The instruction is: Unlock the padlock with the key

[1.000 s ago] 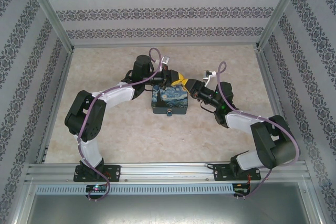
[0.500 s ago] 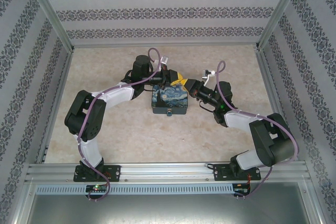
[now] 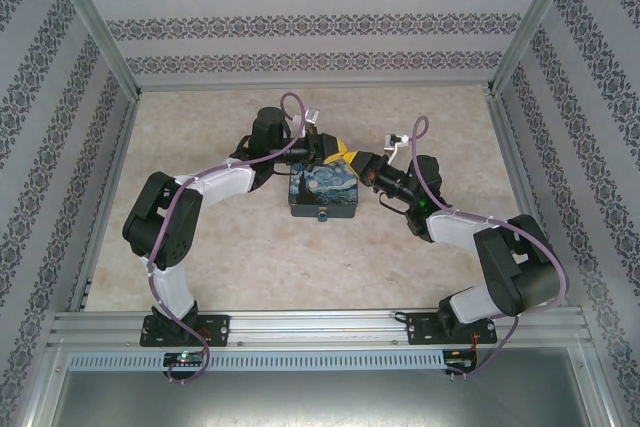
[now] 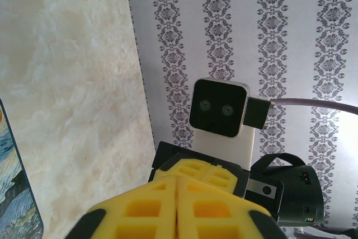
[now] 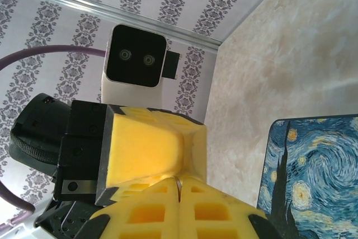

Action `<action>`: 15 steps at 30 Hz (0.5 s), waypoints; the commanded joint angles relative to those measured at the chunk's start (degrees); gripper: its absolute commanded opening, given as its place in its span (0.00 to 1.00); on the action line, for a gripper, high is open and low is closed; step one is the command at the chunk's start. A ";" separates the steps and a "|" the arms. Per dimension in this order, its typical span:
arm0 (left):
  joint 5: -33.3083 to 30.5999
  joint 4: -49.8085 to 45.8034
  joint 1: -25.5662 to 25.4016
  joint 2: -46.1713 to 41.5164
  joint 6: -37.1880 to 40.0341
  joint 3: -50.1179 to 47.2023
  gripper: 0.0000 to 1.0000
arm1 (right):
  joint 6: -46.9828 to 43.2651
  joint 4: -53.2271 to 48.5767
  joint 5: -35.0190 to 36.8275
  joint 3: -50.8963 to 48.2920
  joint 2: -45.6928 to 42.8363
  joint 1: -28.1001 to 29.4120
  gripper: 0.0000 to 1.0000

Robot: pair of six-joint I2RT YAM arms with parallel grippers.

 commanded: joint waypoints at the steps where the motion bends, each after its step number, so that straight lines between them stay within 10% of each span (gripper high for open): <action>1: 0.14 1.52 0.20 -1.73 0.17 -0.83 0.36 | -0.15 2.07 0.95 1.28 0.14 0.31 0.00; 6: -3.63 0.32 1.26 -5.09 0.25 -1.89 0.71 | 0.11 1.89 0.97 -0.02 -0.97 -0.28 0.00; 15: -8.41 -19.28 2.33 -15.70 12.77 -5.24 0.83 | 0.89 -1.25 0.43 -2.80 -5.77 -1.96 0.00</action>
